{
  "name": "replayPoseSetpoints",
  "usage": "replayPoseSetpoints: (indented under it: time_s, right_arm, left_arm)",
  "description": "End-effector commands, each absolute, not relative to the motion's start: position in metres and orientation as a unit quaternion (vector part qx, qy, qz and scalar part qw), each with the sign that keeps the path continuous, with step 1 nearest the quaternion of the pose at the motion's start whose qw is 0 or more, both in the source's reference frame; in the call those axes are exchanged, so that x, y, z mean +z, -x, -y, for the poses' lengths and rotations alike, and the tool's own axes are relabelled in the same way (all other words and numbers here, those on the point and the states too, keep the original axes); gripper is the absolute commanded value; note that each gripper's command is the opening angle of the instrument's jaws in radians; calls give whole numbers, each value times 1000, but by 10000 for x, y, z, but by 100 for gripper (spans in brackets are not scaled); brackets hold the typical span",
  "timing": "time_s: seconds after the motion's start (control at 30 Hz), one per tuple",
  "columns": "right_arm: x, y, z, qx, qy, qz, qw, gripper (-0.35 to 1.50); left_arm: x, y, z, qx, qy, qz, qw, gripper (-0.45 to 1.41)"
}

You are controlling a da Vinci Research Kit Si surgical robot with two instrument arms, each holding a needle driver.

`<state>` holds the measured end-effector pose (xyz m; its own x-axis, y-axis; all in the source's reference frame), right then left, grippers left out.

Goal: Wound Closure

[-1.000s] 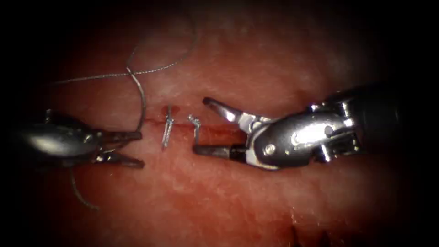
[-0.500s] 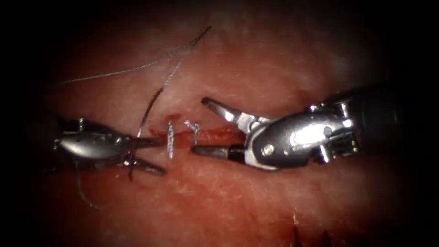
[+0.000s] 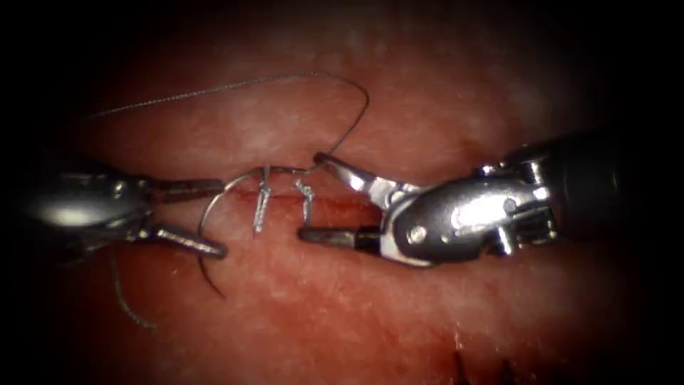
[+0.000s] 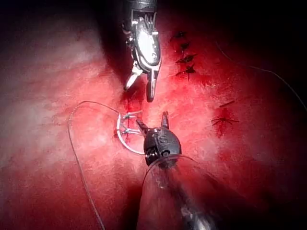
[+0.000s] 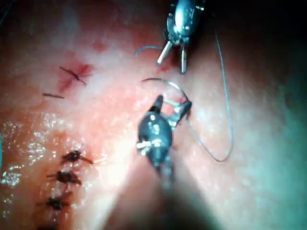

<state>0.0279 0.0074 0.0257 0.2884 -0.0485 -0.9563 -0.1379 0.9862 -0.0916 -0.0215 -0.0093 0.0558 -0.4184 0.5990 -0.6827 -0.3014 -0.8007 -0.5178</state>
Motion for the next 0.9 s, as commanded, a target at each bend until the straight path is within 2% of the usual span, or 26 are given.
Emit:
replayPoseSetpoints:
  time_s: [0.03, 0.2, 0.43, 0.9]
  right_arm:
    - [261, -286, -65, 28, 76, -597, 798, 142]
    - [261, -286, -65, 28, 77, -596, 798, 142]
    - [264, -290, -64, 30, 76, -595, 799, 142]
    - [264, -290, -64, 30, 76, -595, 799, 143]
  left_arm:
    - [559, 212, 105, 831, 463, 157, 265, 31]
    - [563, 201, 120, 862, 440, 139, 207, 29]
    - [578, 213, 137, 914, 381, 119, 72, 29]
    - [615, 238, 156, 954, 268, 122, -61, 31]
